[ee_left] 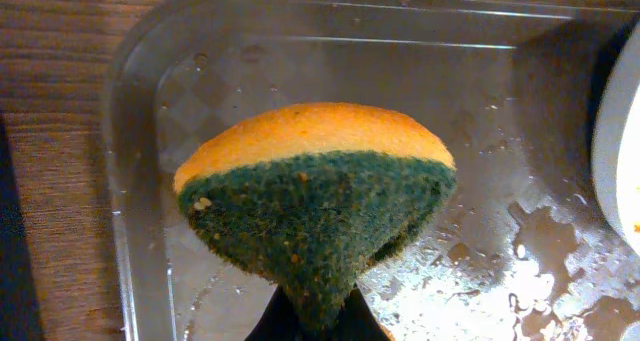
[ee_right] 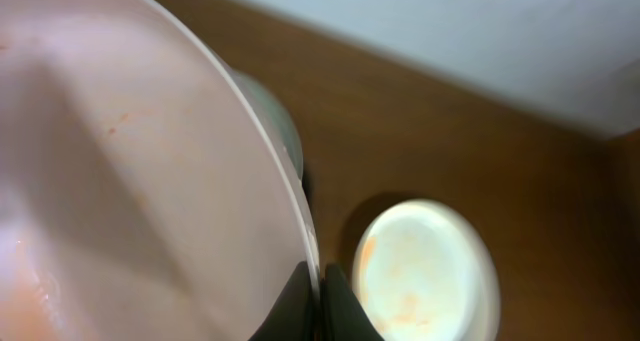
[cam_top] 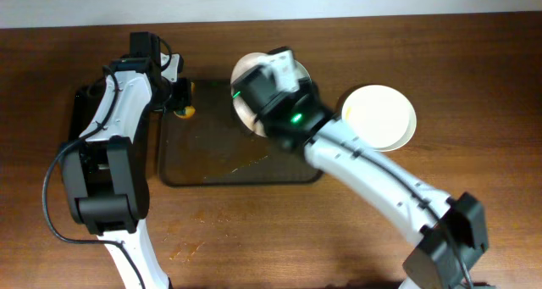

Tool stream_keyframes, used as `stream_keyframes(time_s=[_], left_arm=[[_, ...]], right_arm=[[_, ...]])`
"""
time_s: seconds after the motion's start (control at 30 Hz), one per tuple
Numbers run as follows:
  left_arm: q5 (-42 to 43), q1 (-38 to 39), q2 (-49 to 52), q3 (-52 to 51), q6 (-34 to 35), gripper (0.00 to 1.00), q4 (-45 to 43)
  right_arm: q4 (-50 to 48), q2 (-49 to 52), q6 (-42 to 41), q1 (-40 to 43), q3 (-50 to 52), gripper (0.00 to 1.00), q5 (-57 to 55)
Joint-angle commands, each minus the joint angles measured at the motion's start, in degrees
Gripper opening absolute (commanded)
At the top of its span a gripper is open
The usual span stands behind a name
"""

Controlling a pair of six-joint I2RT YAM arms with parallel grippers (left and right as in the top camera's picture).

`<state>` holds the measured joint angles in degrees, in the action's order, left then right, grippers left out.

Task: Clean dirty plates on tray and stack at the side
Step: 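Lift the plate with the right gripper toward the right side, then set the plate onto the cleaned plate right of the tray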

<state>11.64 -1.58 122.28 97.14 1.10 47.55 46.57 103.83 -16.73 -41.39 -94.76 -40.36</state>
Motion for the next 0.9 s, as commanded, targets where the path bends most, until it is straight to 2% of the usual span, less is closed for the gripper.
stream_keyframes(time_s=[0.0,0.17,0.23,0.33,0.53,0.67,0.8,0.83,0.87], left_arm=[[-1.0,0.1,-0.2,0.4,0.6,0.01,-0.1],[-1.0,0.1,-0.2,0.4,0.6,0.00,-0.1],[-1.0,0.1,-0.2,0.4,0.6,0.00,-0.2],[-1.0,0.1,-0.2,0.4,0.6,0.00,-0.6],[-1.0,0.1,-0.2,0.4,0.6,0.01,-0.6],[-1.0,0.1,-0.2,0.4,0.6,0.00,-0.6],[-1.0,0.1,-0.2,0.4,0.6,0.01,-0.7],[-1.0,0.1,-0.2,0.4,0.6,0.00,-0.8],[-1.0,0.1,-0.2,0.4,0.6,0.01,-1.0]], right_arm=[[1.5,-4.2,-2.3,11.0,-1.0,0.04,22.8],[7.5,-3.5,-3.7,36.9,-1.0,0.04,43.6],[10.8,-1.5,-3.7,45.8,-0.5,0.04,44.9],[10.6,1.3,-3.7,52.9,4.2,0.04,44.7],[2.5,3.7,-3.7,55.7,12.8,0.04,44.9],[-0.4,3.7,-3.7,54.4,14.8,0.30,46.2],[-1.5,3.7,-1.9,50.3,14.0,0.41,55.6],[-2.2,3.7,-1.5,49.0,13.6,0.41,57.5],[-3.9,3.7,-2.4,44.4,12.2,0.37,59.3]])
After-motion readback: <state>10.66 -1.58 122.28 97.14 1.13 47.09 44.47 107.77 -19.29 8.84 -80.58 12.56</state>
